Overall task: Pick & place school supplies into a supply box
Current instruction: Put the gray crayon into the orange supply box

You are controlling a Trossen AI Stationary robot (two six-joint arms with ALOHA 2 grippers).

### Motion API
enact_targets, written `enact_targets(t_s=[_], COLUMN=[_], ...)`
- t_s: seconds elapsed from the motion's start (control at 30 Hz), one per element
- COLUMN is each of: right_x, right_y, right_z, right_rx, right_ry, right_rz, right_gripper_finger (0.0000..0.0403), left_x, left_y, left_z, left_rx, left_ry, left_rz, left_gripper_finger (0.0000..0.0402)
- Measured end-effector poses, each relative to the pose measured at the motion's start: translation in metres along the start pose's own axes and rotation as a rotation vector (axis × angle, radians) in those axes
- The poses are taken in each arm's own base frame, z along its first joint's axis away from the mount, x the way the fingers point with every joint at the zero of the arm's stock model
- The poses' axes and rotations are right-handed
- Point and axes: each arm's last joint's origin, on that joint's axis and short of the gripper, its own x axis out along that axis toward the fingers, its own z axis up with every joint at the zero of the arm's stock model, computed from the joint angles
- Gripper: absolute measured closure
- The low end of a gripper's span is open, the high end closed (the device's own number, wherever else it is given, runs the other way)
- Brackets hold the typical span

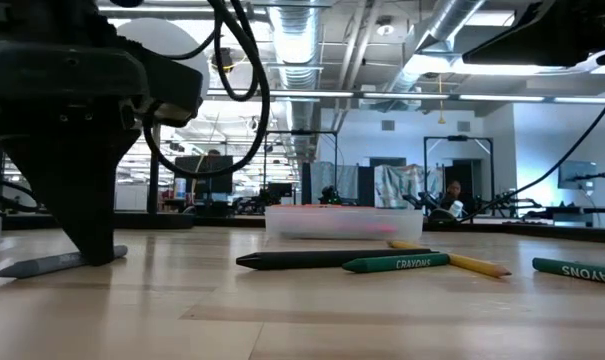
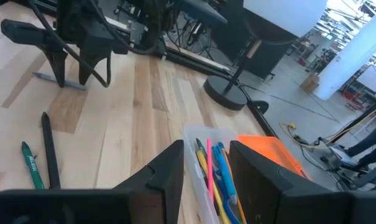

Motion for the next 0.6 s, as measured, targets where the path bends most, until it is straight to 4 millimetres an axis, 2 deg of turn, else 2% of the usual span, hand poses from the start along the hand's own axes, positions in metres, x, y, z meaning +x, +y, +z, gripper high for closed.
enact_targets(t_s=[0.37, 0.6], right_x=[0.0, 0.0], right_y=[0.0, 0.0], right_z=[0.0, 0.0], right_rx=[-0.002, -0.002], right_ry=[0.002, 0.002], right_rz=[0.001, 0.001], right_gripper_finger=[0.0281, 0.0281], left_x=[0.0, 0.001], left_y=[0.006, 0.011], left_z=[0.008, 0.016], left_rx=[0.17, 0.365], left_ry=[0.091, 0.119], left_rz=[-0.013, -0.019], left_gripper_finger=[0.032, 0.0363])
